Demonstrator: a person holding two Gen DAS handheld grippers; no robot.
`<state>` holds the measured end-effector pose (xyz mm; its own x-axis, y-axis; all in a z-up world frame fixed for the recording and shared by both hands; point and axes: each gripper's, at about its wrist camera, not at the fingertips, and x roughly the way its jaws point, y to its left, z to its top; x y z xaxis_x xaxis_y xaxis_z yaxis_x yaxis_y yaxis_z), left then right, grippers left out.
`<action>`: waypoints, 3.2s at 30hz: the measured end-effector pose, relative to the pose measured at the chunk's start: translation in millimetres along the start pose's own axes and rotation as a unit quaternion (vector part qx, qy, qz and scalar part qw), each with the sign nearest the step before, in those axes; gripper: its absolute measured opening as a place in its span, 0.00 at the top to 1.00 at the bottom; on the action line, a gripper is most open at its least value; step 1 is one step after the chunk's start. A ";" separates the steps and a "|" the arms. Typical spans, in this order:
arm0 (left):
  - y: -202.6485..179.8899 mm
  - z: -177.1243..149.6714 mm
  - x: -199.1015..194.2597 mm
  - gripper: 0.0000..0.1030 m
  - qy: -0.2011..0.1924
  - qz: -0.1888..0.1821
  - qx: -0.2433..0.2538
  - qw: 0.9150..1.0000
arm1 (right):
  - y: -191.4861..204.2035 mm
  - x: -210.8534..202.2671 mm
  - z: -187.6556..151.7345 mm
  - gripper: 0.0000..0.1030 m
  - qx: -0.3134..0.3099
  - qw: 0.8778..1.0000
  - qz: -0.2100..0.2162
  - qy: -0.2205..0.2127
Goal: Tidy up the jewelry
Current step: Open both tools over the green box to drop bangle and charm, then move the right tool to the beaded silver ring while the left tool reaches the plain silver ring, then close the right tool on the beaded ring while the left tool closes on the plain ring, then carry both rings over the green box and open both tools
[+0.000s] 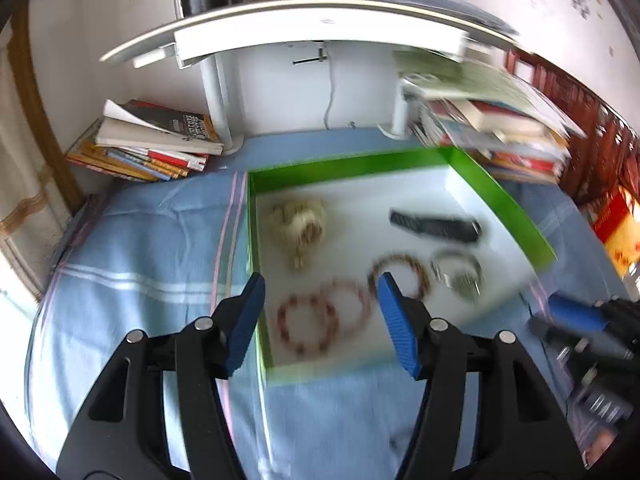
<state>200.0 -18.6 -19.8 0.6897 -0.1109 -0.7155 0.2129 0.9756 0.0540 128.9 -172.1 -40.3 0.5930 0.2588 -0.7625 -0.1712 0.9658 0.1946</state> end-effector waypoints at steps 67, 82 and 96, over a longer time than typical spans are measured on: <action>-9.9 -99.4 23.2 0.41 0.095 -0.013 -0.013 0.995 | 21.7 46.2 -34.3 0.76 -0.034 0.998 -0.053 0.028; -20.4 -93.3 26.6 0.73 0.078 -0.020 -0.006 0.997 | 25.7 51.5 -28.6 0.80 -0.045 0.997 -0.053 0.018; -10.5 -93.9 4.6 0.80 0.058 -0.024 -0.015 0.998 | 20.1 36.4 -29.7 0.80 -0.030 0.998 -0.060 0.002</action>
<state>135.9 -11.6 -89.0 0.5938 -0.1366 -0.7930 0.2220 0.9751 -0.0018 123.7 -143.7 -82.5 0.6085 0.1403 -0.7811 -0.1457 0.9873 0.0638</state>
